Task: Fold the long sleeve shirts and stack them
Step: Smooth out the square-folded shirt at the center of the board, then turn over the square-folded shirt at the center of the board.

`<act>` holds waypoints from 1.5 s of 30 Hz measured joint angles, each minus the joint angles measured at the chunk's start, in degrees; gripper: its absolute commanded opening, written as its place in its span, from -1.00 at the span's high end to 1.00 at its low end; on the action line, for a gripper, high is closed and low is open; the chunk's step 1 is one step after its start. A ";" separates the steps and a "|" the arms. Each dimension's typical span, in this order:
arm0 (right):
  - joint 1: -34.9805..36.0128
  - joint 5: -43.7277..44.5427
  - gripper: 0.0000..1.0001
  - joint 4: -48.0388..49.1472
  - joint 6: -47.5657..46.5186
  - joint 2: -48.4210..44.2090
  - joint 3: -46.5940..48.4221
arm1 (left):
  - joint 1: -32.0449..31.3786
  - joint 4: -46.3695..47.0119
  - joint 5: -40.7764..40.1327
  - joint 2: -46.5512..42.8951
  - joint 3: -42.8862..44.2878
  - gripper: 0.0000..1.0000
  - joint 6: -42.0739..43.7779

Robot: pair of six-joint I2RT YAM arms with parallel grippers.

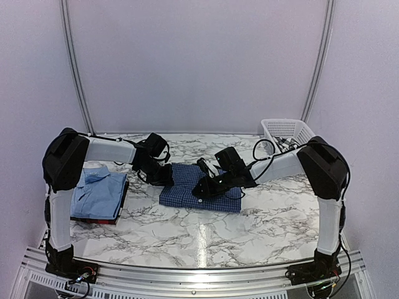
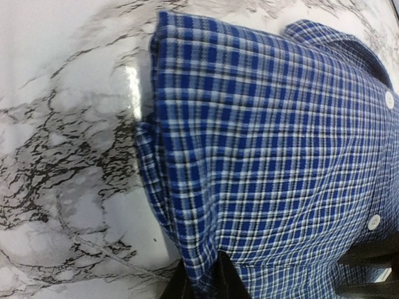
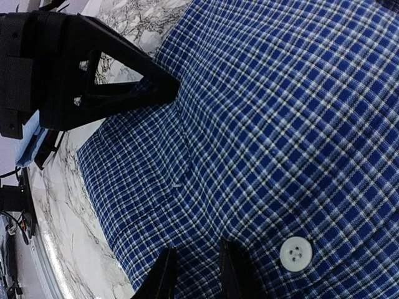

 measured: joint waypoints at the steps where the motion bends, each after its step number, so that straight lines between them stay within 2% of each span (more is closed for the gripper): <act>1: 0.00 0.17 0.51 0.00 0.02 0.00 0.00 | -0.15 0.02 -0.26 0.02 0.00 0.98 -0.24; 9: -0.17 5.53 0.43 -4.00 0.13 -4.57 -0.26 | -1.05 -0.04 -3.45 -0.94 -0.74 1.00 -1.53; 19: -1.75 16.57 0.42 -6.51 0.31 -15.45 -7.04 | 0.52 -4.35 -6.23 -7.13 -6.78 1.00 1.09; 24: -1.29 19.56 0.58 -7.37 1.51 -16.46 -12.02 | 3.58 -7.21 -6.75 -10.40 -8.66 1.00 3.19; 27: 0.42 20.41 0.72 -7.63 2.62 -15.87 -12.63 | 4.83 -8.48 -6.82 -12.07 -8.68 1.00 4.37; 30: 3.15 21.33 0.76 -7.61 4.00 -13.77 -11.28 | 5.27 -9.84 -6.80 -13.22 -8.52 1.00 5.62; 39: 5.70 22.99 0.79 -6.67 7.04 -7.10 -6.97 | 8.07 -13.51 -5.25 -15.34 -8.07 1.00 7.21; 45: 7.56 22.40 0.79 -6.34 7.72 -0.87 0.94 | 10.67 -16.20 -5.05 -17.88 -6.08 1.00 8.61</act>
